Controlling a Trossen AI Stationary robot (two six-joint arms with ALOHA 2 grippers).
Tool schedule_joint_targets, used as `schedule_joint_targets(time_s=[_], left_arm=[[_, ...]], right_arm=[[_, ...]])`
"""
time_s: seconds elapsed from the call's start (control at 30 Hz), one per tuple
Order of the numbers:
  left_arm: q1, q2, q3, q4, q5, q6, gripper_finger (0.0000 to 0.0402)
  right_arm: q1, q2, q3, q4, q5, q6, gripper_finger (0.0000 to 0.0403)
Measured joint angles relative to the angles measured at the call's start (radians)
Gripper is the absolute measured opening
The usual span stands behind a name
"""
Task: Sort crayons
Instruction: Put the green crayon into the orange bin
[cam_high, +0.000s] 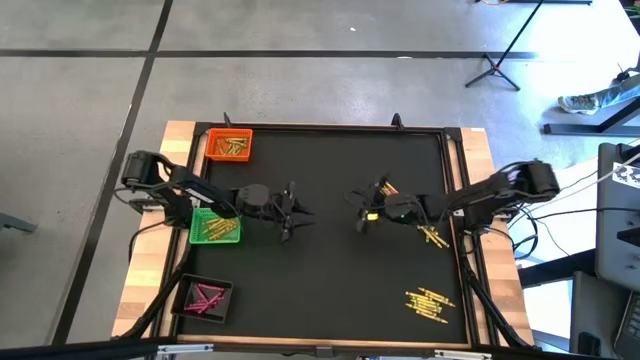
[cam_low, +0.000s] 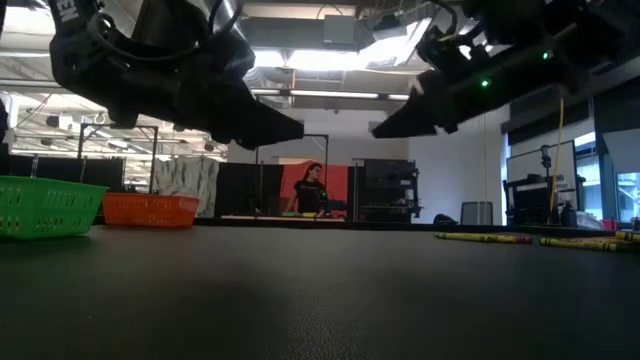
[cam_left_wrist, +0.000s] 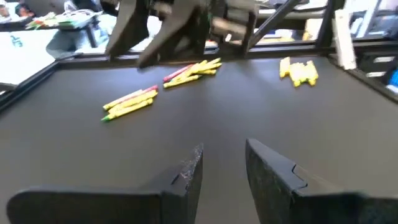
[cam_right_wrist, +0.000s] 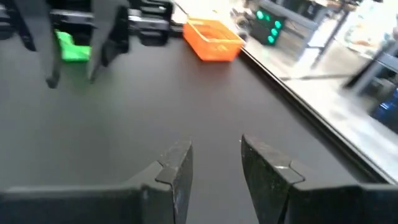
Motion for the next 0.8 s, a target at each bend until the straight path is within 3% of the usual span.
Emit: schedule_joint_targets(time_s=[0.23,0.43,0.63,0.8], left_arm=[[0.002,0.001,0.000,-0.002,-0.010,-0.001,0.0105],[0.002,0.000,0.000,-0.003,-0.011,-0.002,0.0105],[0.002,0.000,0.000,-0.005,-0.017,-0.003,0.0105],[0.002,0.000,0.000,-0.006,-0.038,-0.004,0.0105]], right_arm=[[-0.100,-0.208,0.046,-0.487,0.001,0.124,0.0133],[-0.219,-0.262,0.131,-0.879,-0.057,0.228,0.0133],[-0.351,-0.237,0.138,-1.031,-0.193,0.250,0.0133],[-0.443,-0.188,0.138,-1.052,-0.267,0.255,0.0133]])
